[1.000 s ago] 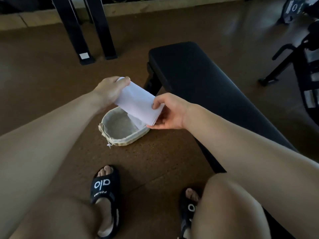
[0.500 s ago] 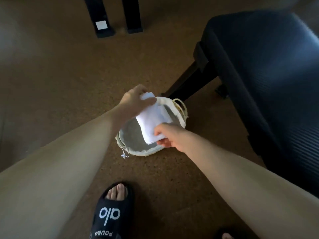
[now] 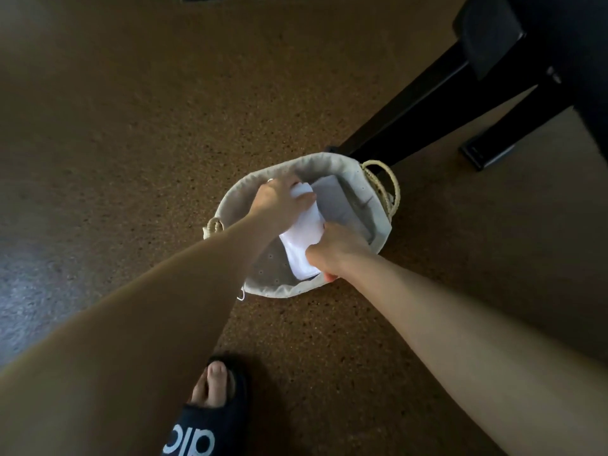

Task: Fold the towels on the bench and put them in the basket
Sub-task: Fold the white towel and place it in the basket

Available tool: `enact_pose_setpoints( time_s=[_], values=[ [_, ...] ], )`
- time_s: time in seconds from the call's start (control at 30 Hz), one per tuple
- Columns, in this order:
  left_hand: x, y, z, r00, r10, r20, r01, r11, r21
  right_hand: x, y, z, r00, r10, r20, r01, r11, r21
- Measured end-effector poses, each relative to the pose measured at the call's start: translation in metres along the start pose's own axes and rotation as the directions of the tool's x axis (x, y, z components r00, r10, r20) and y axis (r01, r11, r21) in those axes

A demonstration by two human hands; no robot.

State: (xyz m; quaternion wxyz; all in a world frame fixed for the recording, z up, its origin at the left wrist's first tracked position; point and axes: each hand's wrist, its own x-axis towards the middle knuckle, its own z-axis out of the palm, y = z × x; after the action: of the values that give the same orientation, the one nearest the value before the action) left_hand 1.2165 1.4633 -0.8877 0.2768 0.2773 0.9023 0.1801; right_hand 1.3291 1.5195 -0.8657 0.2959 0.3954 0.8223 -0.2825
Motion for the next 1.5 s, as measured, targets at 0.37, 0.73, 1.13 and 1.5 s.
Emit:
enact_pose_setpoints(
  time_s=[0.37,0.73,1.13,1.5],
  values=[
    [0.005,-0.022,0.024,0.993,-0.104,0.055,0.117,0.934,-0.337,0.019,-0.018,0.002,0.986,0.121,0.118,-0.098,0.978,-0.185],
    [-0.01,-0.021,0.045,0.878,-0.455,0.15,0.478,0.807,-0.346,0.01,-0.022,-0.002,0.997,0.053,0.06,-0.041,0.981,-0.19],
    [-0.012,-0.016,0.034,0.934,-0.355,-0.03,0.325,0.884,-0.335,-0.001,-0.004,0.019,0.916,-0.345,-0.204,0.251,0.891,-0.379],
    [-0.008,-0.031,0.025,0.996,-0.059,0.07,0.061,0.998,-0.023,0.0,0.01,0.044,0.897,-0.392,-0.205,0.335,0.904,-0.265]
  ],
)
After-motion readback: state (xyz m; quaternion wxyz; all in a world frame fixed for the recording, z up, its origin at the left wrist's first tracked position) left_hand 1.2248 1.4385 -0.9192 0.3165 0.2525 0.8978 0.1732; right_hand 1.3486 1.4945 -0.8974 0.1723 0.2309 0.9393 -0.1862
